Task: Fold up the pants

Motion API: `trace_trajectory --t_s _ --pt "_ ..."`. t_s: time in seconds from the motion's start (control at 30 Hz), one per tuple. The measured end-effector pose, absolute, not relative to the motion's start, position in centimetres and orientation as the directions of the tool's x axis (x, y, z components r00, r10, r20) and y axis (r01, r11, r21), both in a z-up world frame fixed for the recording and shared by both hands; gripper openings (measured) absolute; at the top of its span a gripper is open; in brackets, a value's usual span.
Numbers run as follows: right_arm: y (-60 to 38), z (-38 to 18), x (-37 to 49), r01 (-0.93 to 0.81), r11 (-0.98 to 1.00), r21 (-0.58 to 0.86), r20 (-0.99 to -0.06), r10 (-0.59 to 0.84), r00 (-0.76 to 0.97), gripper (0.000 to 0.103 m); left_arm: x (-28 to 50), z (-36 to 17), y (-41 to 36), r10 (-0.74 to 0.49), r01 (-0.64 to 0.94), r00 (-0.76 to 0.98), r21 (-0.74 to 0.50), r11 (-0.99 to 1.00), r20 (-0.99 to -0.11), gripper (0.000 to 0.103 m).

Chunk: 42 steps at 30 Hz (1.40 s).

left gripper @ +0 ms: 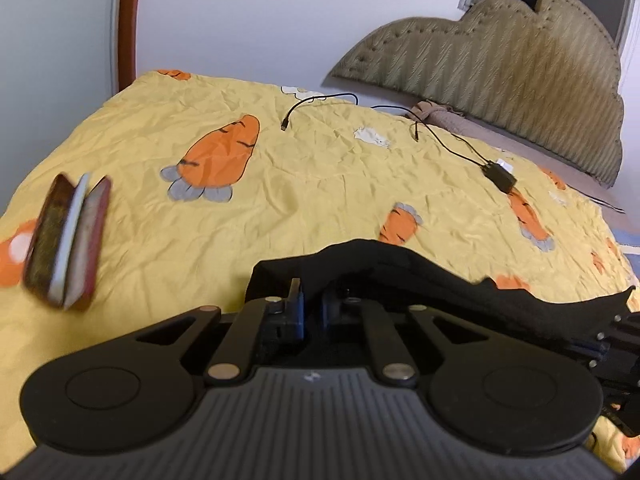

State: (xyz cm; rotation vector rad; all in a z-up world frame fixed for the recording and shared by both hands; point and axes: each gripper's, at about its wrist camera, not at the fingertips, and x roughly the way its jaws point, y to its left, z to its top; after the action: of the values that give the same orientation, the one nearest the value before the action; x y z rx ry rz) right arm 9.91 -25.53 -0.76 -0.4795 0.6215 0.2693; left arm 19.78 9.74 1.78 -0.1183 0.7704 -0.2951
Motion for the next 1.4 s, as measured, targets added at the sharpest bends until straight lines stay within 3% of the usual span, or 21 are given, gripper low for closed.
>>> trace_trajectory --t_s 0.17,0.3,0.37,0.6,0.83,0.9,0.97,1.03,1.23,1.33,1.4 --pt "-23.9 -1.9 6.6 -0.411 0.843 -0.347 -0.641 0.107 0.760 0.004 15.2 0.8 11.2 -0.316 0.208 0.674 -0.240 0.948 -0.668 0.009" --pt "-23.4 -3.6 5.2 -0.429 0.850 -0.306 -0.680 0.120 0.723 0.003 12.6 -1.1 11.7 -0.263 0.174 0.672 -0.198 0.965 -0.692 0.008" --pt "-22.8 -4.5 4.5 -0.436 0.844 -0.314 -0.692 0.111 0.713 0.003 11.9 -2.0 11.9 -0.243 0.154 0.666 -0.189 0.970 -0.705 0.001" --pt "-22.1 -6.1 3.7 -0.428 0.851 -0.305 -0.712 0.095 0.696 0.003 10.5 -4.5 12.4 -0.201 0.123 0.627 -0.160 0.980 -0.753 0.001" --pt "-21.8 -6.1 3.1 -0.428 0.842 -0.329 -0.707 0.081 0.702 0.003 8.7 -1.9 12.7 -0.126 0.121 0.692 -0.058 0.991 -0.711 0.002" --pt "-21.8 -6.5 3.3 -0.422 0.848 -0.321 -0.715 0.076 0.695 0.003 8.6 -0.6 11.8 -0.135 0.147 0.716 -0.041 0.988 -0.685 0.007" --pt "-21.9 -6.6 3.4 -0.402 0.858 -0.320 -0.701 0.071 0.709 0.004 9.0 0.3 10.0 -0.176 0.191 0.726 -0.052 0.980 -0.665 0.033" --pt "-22.0 -6.5 3.2 -0.380 0.869 -0.317 -0.690 0.063 0.721 0.008 9.9 0.0 7.7 -0.216 0.240 0.695 -0.062 0.969 -0.686 0.046" --pt "-24.5 -3.5 -1.6 -0.289 0.922 -0.257 -0.629 0.067 0.774 0.011 11.0 -4.3 3.4 -0.121 0.272 0.637 0.074 0.960 -0.762 0.045" --pt "-28.7 -1.7 -4.7 -0.159 0.961 -0.227 -0.591 -0.006 0.807 0.011 9.5 -4.0 1.8 -0.091 0.288 0.672 0.146 0.947 -0.735 0.046" --pt "-32.5 -0.7 -6.6 -0.031 0.980 -0.196 -0.564 -0.087 0.821 0.011 8.7 -3.0 -0.2 -0.123 0.324 0.689 0.152 0.934 -0.714 0.053"
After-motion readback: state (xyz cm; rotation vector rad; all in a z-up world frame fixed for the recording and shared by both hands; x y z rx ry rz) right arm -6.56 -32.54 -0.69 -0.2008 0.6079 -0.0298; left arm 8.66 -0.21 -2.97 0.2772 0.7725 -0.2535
